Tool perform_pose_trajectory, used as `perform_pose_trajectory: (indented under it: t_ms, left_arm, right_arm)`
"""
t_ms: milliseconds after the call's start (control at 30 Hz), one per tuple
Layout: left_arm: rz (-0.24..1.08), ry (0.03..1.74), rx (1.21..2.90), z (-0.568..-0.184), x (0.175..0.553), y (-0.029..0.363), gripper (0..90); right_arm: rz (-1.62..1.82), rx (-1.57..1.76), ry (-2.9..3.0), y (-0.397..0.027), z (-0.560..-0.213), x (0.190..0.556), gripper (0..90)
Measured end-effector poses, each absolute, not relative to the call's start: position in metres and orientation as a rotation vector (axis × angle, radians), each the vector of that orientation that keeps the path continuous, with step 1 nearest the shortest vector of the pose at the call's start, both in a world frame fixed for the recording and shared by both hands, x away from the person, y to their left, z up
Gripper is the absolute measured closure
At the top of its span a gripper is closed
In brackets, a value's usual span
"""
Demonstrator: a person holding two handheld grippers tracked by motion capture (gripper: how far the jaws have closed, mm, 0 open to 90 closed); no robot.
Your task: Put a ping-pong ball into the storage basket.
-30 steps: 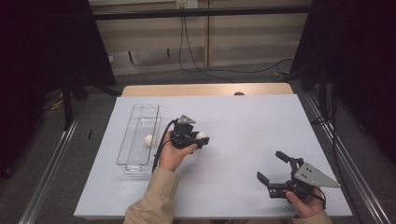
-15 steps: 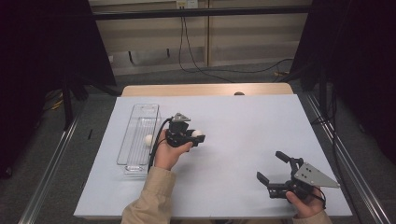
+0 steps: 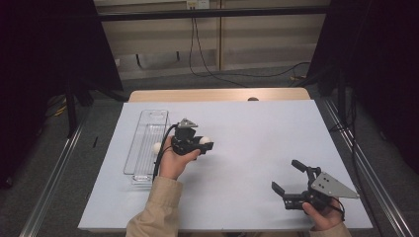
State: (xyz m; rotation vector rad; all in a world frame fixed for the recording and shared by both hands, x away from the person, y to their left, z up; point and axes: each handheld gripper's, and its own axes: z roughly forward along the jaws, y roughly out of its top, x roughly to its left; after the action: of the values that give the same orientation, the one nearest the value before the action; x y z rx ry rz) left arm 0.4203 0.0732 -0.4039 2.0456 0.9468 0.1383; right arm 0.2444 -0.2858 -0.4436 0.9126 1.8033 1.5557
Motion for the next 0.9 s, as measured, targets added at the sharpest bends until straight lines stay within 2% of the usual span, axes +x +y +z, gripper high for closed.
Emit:
perform_pose_trajectory:
  t_ms: [900]
  left_arm:
    - [0.160,0.983,2.021,-0.397,0.423,0.090,51.1]
  right_arm:
    - [1.557,0.914,1.803,-0.286,-0.444,0.245,2.1]
